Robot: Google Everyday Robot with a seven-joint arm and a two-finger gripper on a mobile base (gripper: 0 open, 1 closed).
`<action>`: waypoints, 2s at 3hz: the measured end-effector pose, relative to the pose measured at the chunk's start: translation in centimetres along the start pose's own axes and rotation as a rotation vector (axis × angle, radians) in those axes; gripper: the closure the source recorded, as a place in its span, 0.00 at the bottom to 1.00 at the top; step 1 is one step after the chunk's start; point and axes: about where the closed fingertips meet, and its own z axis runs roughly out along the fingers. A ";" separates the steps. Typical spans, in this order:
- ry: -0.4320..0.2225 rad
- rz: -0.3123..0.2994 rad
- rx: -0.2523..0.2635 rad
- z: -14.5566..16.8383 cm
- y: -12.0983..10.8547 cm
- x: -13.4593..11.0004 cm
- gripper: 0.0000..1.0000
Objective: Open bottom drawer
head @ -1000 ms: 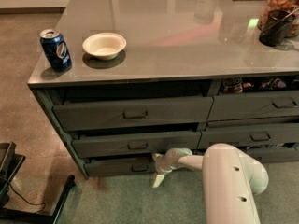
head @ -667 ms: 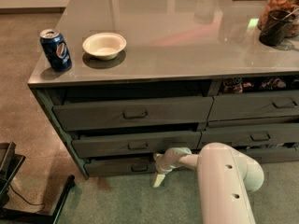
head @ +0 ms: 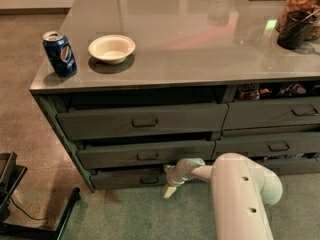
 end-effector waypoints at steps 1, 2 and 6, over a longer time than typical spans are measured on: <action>0.000 0.000 0.000 0.0 0.0 0.0 0.39; 0.000 0.000 -0.011 -0.1 0.7 -0.1 0.62; 0.012 -0.004 -0.037 -0.9 0.2 -0.7 0.58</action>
Offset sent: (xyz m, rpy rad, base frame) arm -0.0137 -0.0013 0.0025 -0.0031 0.0169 0.0063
